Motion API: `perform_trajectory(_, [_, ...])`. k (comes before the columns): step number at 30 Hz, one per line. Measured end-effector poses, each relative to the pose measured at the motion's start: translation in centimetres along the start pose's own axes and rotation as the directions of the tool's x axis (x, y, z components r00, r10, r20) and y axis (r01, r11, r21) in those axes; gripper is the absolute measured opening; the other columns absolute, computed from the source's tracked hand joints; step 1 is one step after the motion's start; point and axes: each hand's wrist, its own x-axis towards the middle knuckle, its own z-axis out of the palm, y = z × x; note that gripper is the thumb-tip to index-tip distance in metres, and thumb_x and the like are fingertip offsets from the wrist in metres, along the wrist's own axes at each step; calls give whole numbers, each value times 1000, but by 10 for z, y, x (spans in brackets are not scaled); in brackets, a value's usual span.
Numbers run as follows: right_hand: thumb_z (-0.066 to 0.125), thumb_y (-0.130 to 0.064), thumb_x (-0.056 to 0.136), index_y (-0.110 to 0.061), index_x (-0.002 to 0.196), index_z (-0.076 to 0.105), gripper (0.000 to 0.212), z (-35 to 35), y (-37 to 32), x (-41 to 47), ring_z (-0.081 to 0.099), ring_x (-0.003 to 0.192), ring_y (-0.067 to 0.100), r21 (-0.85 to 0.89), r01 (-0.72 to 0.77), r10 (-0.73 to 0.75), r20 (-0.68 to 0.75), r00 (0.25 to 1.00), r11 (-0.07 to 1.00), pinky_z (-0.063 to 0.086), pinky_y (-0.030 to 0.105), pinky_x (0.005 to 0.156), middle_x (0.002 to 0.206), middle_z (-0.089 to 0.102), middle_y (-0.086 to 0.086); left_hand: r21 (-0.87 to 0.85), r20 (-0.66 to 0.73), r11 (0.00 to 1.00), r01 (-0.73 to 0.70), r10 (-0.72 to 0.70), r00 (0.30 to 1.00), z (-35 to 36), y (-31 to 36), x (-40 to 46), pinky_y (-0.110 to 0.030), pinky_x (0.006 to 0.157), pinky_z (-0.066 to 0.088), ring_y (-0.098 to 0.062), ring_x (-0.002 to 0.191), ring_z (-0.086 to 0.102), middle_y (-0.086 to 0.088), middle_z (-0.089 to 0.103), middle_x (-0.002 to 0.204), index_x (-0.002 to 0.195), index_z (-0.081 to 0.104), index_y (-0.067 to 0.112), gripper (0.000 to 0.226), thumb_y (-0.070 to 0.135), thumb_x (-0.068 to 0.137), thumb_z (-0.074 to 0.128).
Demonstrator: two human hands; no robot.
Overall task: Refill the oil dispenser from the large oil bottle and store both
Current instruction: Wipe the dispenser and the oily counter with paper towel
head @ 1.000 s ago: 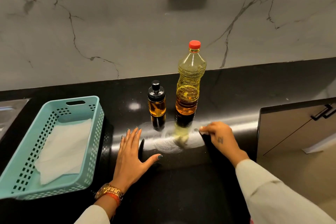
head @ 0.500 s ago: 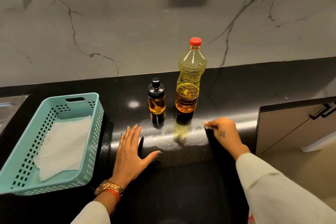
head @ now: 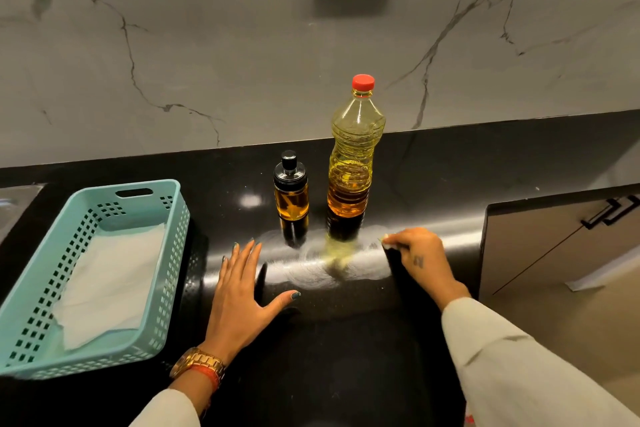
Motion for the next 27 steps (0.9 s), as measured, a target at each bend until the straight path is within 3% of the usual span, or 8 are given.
perform_trajectory(4, [69,4,72,-11,81,76,19,22,-24,-5,63,72,27,28,125,-126,62,990,992,49,29,69,74,72,8,-3,0,1000,9,-9,1000,-2,1,-1,-37,116,6,-10,143,-3,13,4,151,146,10,27,106,90,63,30])
perform_trajectory(8, [80,2,62,-18,76,76,25,6,-3,-43,62,69,13,68,151,-153,23,988,986,40,8,72,74,72,-2,-7,-12,1000,13,-13,1000,-1,0,-1,-35,115,5,-10,143,-3,13,4,151,146,10,27,105,90,64,29])
perform_trajectory(12, [71,6,72,-12,84,76,23,-10,19,-20,65,76,23,-11,-35,35,-34,999,999,47,23,78,81,73,9,-1,-14,1000,9,-9,1000,-1,0,-1,-35,115,6,-11,143,-2,13,5,150,146,13,25,105,89,64,30])
perform_trajectory(16, [67,7,74,-9,86,75,21,8,-5,15,63,77,33,-44,-19,19,-15,1000,999,49,31,74,77,71,13,4,-6,1000,10,-10,1000,-1,1,-1,-36,116,6,-11,143,-2,13,4,150,146,13,25,105,88,63,31])
perform_trajectory(19, [68,4,74,-11,86,76,21,15,-22,-7,60,76,20,32,82,-85,91,992,996,49,29,73,78,71,8,-4,-8,1000,16,-16,1000,-2,1,0,-35,115,4,-10,143,-4,13,3,150,146,11,27,106,90,62,28])
perform_trajectory(23, [75,9,64,-19,82,76,33,-5,5,-48,63,75,12,50,99,-101,23,995,994,42,8,78,79,72,0,-18,-26,1000,23,-23,999,0,-2,-1,-36,116,6,-9,143,-3,14,5,151,146,13,26,104,88,64,32])
perform_trajectory(27, [69,6,74,-10,87,76,21,-14,23,-10,65,78,28,-24,-96,94,-86,992,995,47,27,78,81,73,12,-1,-15,1000,12,-12,1000,1,-3,0,-37,117,7,-8,143,-4,14,6,151,147,15,25,104,86,65,35])
